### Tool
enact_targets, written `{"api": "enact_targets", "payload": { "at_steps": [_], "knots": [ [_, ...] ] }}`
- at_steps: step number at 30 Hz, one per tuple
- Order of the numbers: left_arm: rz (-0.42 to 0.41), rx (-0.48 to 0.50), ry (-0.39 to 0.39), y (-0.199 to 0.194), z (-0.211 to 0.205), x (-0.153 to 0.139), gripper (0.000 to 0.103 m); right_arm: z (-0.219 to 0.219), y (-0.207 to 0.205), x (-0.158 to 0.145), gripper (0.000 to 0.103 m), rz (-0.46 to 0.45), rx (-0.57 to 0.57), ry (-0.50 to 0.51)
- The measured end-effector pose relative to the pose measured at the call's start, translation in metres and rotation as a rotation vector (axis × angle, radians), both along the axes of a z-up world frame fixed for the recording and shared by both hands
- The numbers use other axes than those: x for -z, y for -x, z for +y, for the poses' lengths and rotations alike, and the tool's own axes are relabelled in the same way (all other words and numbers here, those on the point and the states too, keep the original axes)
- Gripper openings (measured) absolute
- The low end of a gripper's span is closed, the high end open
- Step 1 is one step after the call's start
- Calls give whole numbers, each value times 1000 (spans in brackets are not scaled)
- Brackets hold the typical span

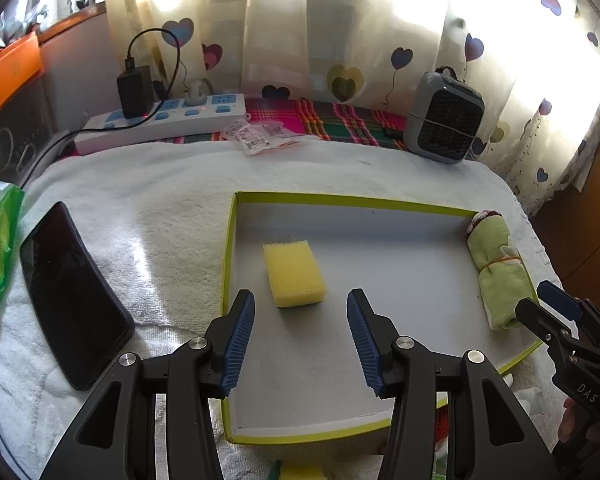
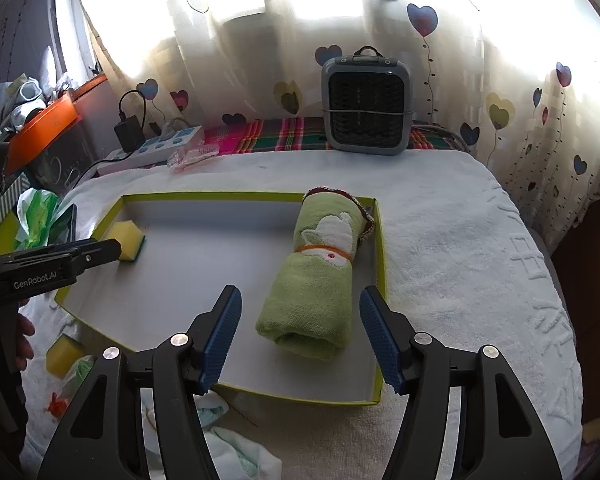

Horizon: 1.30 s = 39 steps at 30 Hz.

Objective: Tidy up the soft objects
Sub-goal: 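Open the left tool over the box while the right tool releases the towel inside, then withdraw both tools from the box back toward the remaining items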

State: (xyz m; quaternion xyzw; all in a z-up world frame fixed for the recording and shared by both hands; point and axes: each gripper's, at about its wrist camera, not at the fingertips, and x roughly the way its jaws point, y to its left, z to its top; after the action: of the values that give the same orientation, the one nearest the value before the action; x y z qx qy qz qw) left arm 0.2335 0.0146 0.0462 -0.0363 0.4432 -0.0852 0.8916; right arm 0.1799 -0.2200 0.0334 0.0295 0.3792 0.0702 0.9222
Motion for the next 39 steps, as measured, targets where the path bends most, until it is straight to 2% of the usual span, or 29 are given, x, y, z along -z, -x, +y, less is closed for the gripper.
{"api": "enact_targets", "payload": {
  "at_steps": [21,33,39],
  "knots": [
    [-31,-36,43,52,29,-17,47,2,43,-12,62,-20,15,-45],
    [-48,-76,85,94,58,-6,47,-2,83,-5,62,-6,13,-137],
    [-34,-91,143,113,71,3,47,-1,102,4,62,16,19,-185]
  ]
}}
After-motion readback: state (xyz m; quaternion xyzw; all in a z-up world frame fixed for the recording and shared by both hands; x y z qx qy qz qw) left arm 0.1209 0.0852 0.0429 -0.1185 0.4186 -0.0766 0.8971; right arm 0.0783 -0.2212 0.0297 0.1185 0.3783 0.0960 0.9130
